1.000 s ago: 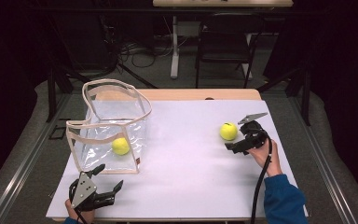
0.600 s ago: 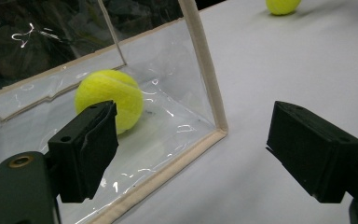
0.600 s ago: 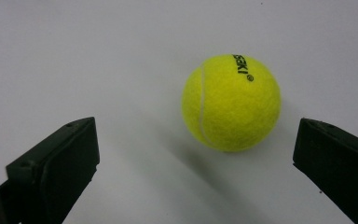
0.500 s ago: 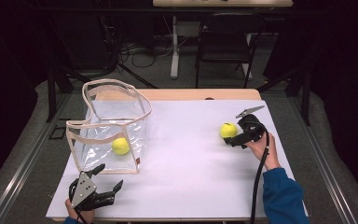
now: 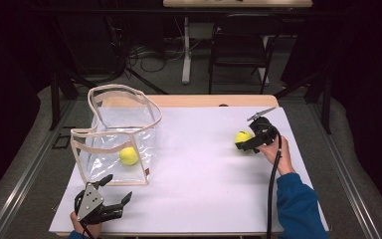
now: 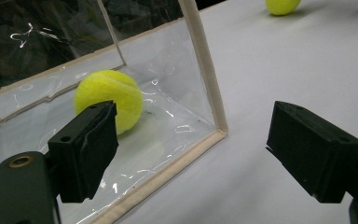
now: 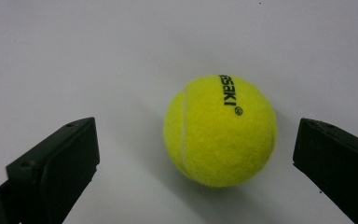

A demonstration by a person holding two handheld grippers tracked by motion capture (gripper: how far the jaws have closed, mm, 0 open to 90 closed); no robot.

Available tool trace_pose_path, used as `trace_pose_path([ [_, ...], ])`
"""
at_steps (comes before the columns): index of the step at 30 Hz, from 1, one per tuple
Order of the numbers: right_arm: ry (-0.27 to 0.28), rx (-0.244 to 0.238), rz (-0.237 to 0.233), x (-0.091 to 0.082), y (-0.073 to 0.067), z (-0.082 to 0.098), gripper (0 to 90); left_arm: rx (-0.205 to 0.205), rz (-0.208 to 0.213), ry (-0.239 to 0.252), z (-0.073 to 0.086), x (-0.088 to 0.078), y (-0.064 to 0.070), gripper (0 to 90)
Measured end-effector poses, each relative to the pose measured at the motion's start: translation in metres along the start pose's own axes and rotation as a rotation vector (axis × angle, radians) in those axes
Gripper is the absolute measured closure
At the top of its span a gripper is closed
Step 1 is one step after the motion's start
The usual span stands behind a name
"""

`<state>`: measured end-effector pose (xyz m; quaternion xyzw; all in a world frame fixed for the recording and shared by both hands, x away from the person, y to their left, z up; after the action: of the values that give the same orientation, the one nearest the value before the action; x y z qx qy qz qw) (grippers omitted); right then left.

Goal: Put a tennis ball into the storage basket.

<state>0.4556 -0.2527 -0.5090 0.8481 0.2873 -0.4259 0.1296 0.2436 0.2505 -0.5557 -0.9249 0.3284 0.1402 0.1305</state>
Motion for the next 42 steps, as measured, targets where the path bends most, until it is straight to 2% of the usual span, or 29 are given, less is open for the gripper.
trace_pose_path([
  [12, -0.044, 0.005, 0.007, 0.016, 0.001, -0.005, 0.0, 0.004, 0.002, 0.002, 0.0, 0.0, 0.0, 15.9],
  [19, -0.072, 0.009, 0.028, 0.022, 0.004, -0.004, 0.0, 0.0, 0.002, 0.002, 0.001, -0.001, -0.001, 15.9],
  [26, -0.075, 0.011, 0.034, 0.029, 0.006, -0.004, 0.5, 0.0, 0.005, 0.003, 0.0, 0.001, 0.0, 15.9],
  [29, -0.088, 0.012, 0.039, 0.03, 0.006, -0.004, 5.4, -0.002, 0.007, 0.003, 0.0, 0.0, 0.0, 15.9],
  [35, -0.1, 0.029, 0.033, 0.033, 0.008, -0.004, 8.9, -0.001, 0.011, 0.002, 0.0, 0.0, 0.0, 15.9],
  [40, -0.141, 0.035, 0.043, 0.035, 0.009, -0.003, 15.6, -0.004, 0.013, 0.004, 0.001, 0.0, -0.001, 15.9],
  [41, -0.1, 0.048, 0.039, 0.039, 0.01, -0.001, 18.2, -0.003, 0.01, 0.003, 0.0, 0.0, -0.001, 15.9],
  [42, -0.114, 0.053, 0.041, 0.038, 0.01, -0.001, 20.9, -0.001, 0.01, 0.004, 0.0, -0.001, -0.001, 15.9],
])
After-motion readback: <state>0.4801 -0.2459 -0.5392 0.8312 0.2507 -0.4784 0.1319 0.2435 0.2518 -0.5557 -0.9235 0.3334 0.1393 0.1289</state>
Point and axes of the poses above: each handheld gripper's, and its own axes: x roughly forward along the jaws, z roughly out of its underside, y roughly to its right, the point moved 1 cm from there along x, roughly forward along the jaws, and after that the axes turned 2 degrees about z, right-handed, at the moved point
